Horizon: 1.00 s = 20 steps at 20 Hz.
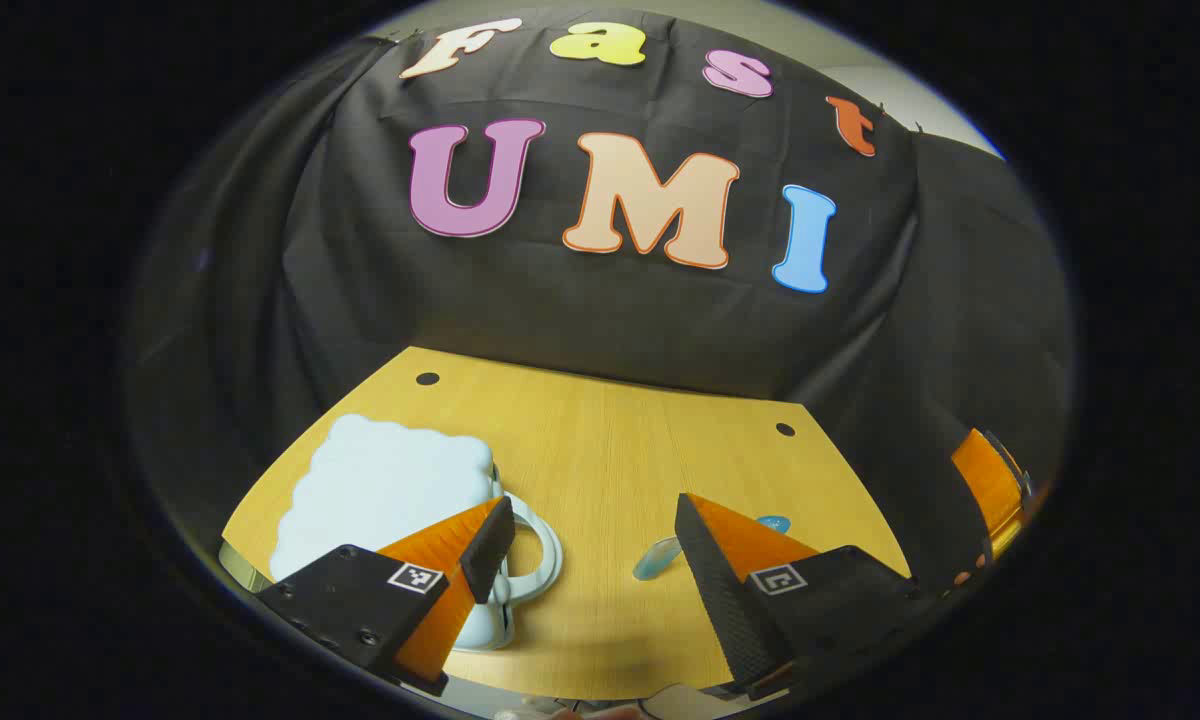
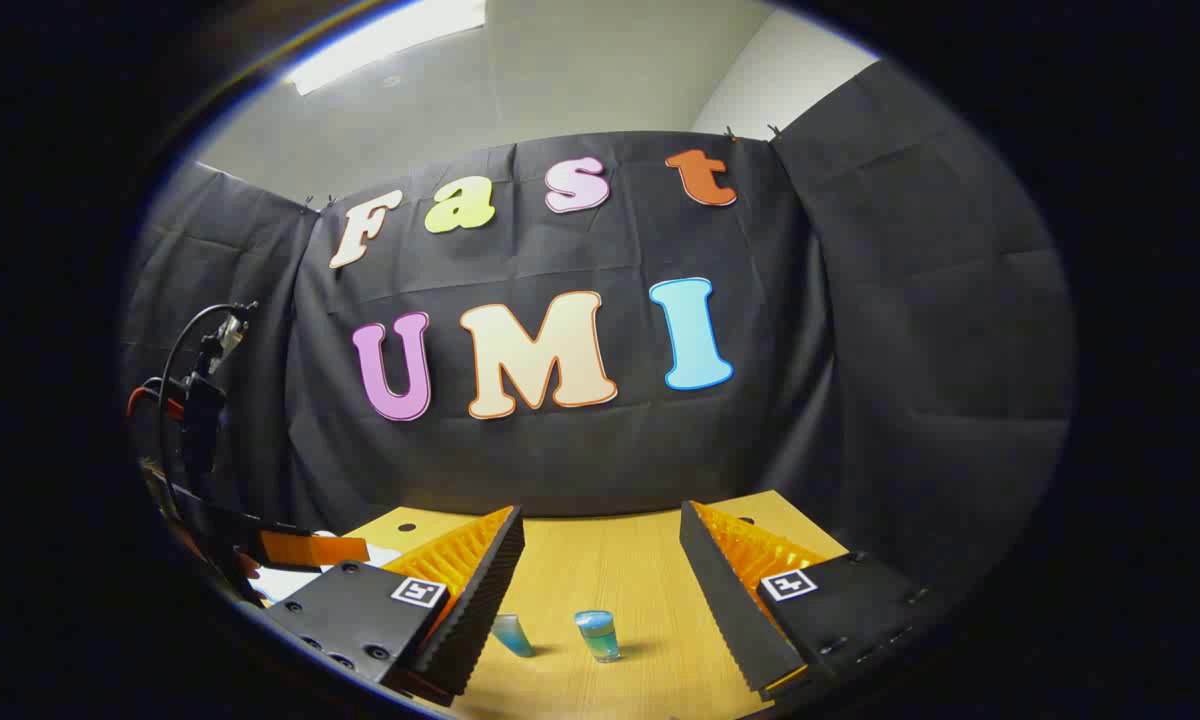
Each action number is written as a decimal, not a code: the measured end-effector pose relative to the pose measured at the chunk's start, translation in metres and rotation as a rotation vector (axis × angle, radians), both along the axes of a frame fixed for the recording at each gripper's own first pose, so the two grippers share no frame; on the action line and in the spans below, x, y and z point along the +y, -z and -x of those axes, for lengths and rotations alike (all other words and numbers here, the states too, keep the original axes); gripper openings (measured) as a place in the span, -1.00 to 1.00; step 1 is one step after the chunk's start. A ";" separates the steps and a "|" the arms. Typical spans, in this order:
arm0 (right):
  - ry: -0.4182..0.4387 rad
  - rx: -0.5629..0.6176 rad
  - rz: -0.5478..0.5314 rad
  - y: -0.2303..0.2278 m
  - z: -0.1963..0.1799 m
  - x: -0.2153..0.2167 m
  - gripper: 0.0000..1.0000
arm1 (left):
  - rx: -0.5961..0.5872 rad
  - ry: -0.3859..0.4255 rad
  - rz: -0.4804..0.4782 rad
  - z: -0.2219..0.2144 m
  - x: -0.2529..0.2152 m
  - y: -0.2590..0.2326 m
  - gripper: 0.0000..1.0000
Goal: First open the suitcase, pack the skin care products into it, and then close the suitcase.
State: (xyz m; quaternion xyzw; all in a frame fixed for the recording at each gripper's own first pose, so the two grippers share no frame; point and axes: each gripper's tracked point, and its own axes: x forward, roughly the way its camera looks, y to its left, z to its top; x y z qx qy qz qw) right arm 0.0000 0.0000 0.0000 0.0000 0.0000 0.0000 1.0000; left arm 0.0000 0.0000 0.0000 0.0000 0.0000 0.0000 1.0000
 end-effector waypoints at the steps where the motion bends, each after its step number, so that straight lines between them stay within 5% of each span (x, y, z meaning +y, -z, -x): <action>1: 0.001 0.005 -0.005 0.000 0.000 -0.001 0.95 | 0.011 -0.001 0.002 -0.003 0.001 0.002 0.90; 20: 0.104 0.091 -0.032 0.035 0.005 -0.033 0.96 | 0.413 0.013 0.024 -0.090 0.025 0.042 0.91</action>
